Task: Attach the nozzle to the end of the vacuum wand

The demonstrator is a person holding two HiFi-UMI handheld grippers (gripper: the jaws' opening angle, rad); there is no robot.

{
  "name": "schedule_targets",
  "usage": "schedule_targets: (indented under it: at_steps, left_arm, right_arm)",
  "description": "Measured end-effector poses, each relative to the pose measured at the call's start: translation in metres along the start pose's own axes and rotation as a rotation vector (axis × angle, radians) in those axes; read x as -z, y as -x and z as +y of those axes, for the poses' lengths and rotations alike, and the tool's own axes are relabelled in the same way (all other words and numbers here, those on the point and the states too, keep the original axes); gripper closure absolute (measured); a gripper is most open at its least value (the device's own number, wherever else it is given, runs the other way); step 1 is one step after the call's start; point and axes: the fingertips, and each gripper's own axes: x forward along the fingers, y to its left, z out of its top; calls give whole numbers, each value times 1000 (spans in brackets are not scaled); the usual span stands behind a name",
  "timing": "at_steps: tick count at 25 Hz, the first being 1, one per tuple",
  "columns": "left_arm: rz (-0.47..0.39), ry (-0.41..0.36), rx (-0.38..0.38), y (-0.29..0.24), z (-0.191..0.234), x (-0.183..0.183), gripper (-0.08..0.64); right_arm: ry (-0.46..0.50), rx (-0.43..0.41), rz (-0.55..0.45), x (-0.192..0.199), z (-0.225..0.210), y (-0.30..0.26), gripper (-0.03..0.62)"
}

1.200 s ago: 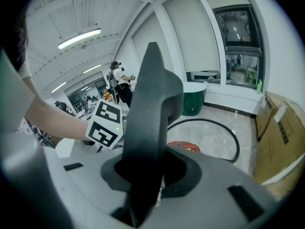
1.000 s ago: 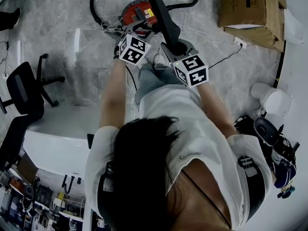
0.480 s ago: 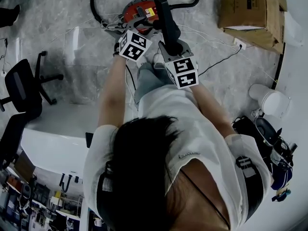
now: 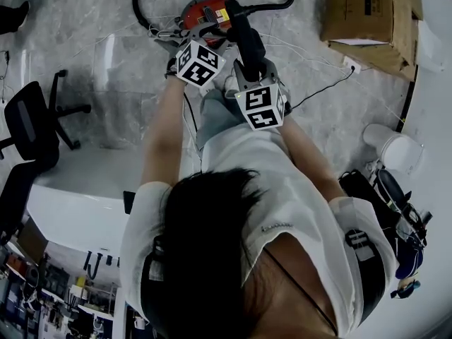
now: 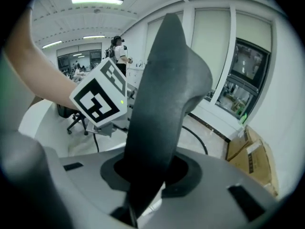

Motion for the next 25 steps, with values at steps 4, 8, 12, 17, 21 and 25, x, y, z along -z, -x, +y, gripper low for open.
schedule_targets:
  at_steps: [4, 8, 12, 17, 21, 25]
  left_arm:
    - [4, 0, 12, 0, 3, -1, 367]
    - [9, -10, 16, -4, 2, -3, 368]
    - [17, -59, 23, -1, 2, -3, 374]
    - [23, -119, 30, 3, 5, -2, 385]
    - [32, -128, 37, -1, 8, -4, 388]
    - [39, -134, 27, -11, 6, -8, 388]
  right_arm:
    - [58, 53, 42, 3, 0, -8, 482]
    - [30, 47, 101, 6, 0, -12, 482]
    - [12, 29, 141, 3, 7, -12, 476]
    - [37, 13, 200, 0, 10, -13, 471]
    - [-10, 11, 182, -3, 8, -20, 471]
    - [-214, -29, 173, -8, 8, -25, 476]
